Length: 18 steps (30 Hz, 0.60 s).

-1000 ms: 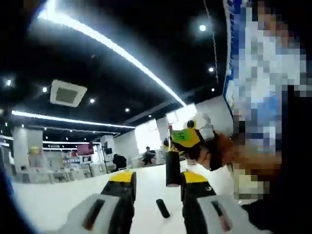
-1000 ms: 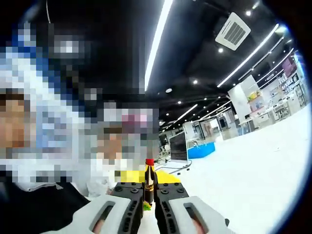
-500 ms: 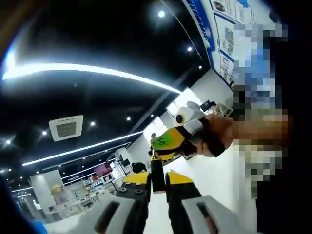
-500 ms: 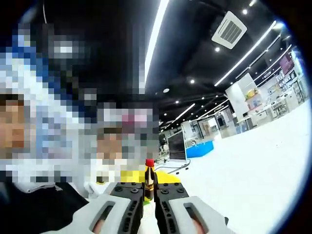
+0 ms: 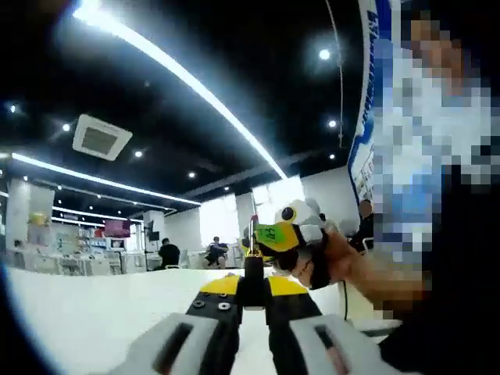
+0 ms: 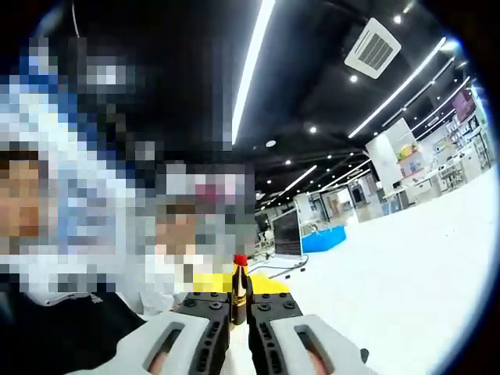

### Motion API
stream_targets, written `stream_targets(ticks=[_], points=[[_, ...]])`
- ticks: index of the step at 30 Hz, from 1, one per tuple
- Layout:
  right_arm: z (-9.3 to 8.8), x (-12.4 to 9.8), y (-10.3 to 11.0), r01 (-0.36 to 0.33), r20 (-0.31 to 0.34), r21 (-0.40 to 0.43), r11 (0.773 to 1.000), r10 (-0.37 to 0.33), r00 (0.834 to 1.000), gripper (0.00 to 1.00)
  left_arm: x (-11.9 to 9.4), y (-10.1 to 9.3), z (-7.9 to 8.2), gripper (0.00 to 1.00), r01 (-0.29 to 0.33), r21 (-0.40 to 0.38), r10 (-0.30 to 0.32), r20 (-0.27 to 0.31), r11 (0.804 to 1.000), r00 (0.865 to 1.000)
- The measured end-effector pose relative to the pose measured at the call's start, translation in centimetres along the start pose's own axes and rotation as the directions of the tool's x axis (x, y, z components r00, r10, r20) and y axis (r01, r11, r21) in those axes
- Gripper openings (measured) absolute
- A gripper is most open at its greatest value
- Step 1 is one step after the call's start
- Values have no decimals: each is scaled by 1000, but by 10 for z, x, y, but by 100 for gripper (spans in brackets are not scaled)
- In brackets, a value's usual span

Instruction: Unscrew the lipstick cap, remove the lipstick, and put the cap back on the lipstick

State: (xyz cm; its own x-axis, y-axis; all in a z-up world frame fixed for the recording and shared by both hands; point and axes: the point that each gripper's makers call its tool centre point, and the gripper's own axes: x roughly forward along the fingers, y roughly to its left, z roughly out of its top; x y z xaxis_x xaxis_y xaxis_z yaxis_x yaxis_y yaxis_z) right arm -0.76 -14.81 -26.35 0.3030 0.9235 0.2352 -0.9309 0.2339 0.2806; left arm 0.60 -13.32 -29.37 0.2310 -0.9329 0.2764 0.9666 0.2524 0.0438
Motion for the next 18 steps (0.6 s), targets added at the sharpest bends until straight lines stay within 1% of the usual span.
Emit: stream_targets(ticks=[2,4,5,6,7,8,9,10,11,12,16,17,18], points=[[0,0,1,-4,-4,-2,1000,4,1000,5,1,0,-1,12,26,-63,-25,10,998,1000],[-1,1,2,-8,-9,-6,1000,8,1000,5,1,-1,-3,12,78,-181,-75,26,980,997],[-1,1,4,-15,-10,-4,1000,15,1000,5,0,-2,-3,12,106,-239,-99,42,965,994],[-1,2,5,-21,-9,-4,1000,21,1000,5,0,-3,-2,12,142,-317,-126,68,938,990],[-1,3,6,-26,-9,-5,1000,26,1000,5,-1,-4,-2,12,167,-371,-145,85,914,986],[-1,3,7,-30,-9,-5,1000,30,1000,5,-1,-5,-2,12,189,-409,-162,100,892,982],[-2,4,9,-35,-11,-5,999,35,999,5,-1,-7,-3,12,214,-450,-181,114,867,977],[-2,4,9,-39,-12,-6,999,39,999,5,-1,-8,-3,12,227,-473,-190,126,851,974],[-3,4,11,-43,-15,-7,999,43,999,5,-1,-8,-4,12,250,-516,-207,141,819,968],[-3,5,11,-45,-17,-8,999,45,999,5,-1,-10,-5,13,261,-535,-215,147,804,965],[-5,6,15,-63,-23,-12,998,63,998,5,-1,-13,-6,13,293,-577,-241,167,762,956],[-5,6,16,-65,-24,-14,998,64,998,5,-1,-14,-6,13,297,-581,-243,170,758,955],[-6,6,17,-69,-25,-18,997,69,997,5,-2,-15,-5,13,308,-595,-253,177,743,951]])
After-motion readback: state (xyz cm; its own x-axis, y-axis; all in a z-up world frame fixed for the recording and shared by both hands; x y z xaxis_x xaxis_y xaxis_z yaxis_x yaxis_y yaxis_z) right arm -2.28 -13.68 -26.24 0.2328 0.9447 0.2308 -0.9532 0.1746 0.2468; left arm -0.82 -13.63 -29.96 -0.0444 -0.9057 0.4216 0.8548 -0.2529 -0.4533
